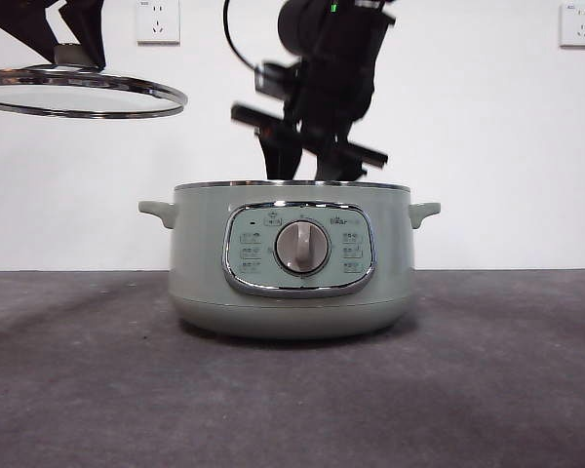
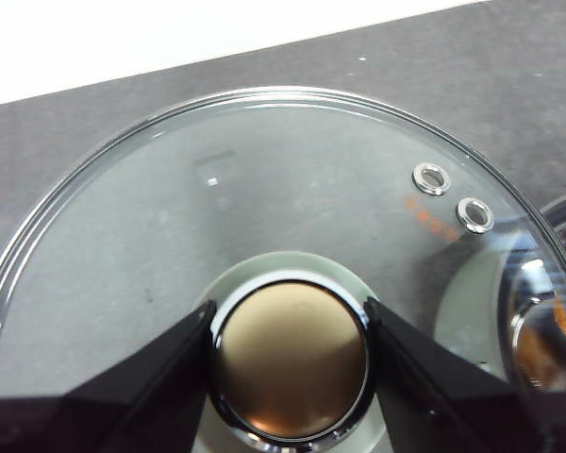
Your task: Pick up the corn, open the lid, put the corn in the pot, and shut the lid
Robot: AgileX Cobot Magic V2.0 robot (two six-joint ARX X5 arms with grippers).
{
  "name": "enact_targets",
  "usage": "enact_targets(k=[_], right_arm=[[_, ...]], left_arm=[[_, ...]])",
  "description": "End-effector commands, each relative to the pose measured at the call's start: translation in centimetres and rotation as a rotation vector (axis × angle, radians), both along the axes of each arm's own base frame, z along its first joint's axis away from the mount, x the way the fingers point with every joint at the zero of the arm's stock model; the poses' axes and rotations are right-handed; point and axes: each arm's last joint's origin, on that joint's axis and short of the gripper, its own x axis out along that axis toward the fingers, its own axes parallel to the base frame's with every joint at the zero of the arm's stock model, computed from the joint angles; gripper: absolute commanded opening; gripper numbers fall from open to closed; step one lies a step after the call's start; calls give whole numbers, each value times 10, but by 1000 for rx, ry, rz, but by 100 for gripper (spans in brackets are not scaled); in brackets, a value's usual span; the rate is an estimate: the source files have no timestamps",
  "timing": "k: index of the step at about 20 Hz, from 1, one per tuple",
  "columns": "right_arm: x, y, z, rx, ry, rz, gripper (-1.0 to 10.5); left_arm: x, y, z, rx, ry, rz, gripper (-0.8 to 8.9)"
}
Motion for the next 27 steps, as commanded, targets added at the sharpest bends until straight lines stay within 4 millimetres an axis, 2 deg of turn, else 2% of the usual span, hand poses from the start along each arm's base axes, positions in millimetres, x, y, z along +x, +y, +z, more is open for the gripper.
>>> enact_targets(k=[1,7,12,13,14,15,16,18,20,21,24,27], right_arm=[[4,4,-15,-16,26,-2,-11],[9,8,-37,-47,66,-4,-11],[10,8,-40,-45,75,-22,40],[10,8,-40,-44,74,-22,193],[11,8,-40,-42,70,-22,433],[11,9,-39,-35,64,-27,582],[11,9,-34,-26,51,-29,598],[4,7,-12,-18,-1,-36,597],[-14,-2,24,-54,-66,-50,593],[-24,-9,43,-76,-98,-58,533],[-65,-39,105,-127,-202,-68,-25],[-102,-70,144,-181,-268,-97,-10]], left_arm=[[-4,0,12,-7,-64,-8,-9],[-4,-1,12,-41,-65,-43,-9],[-5,-1,12,-48,-62,-41,-9],[-5,-1,12,-49,-61,-42,-9],[-5,-1,12,-49,-61,-42,-9],[-5,-2,12,-51,-60,-47,-9],[-5,-4,12,-65,-56,-65,-9],[-5,-5,12,-78,-48,-61,-9],[-6,-10,11,-80,-44,-73,-9],[-7,-14,11,-80,-36,-82,-9],[-11,-36,10,-79,-18,-144,-9],[-18,-66,9,-79,-13,-228,-9]])
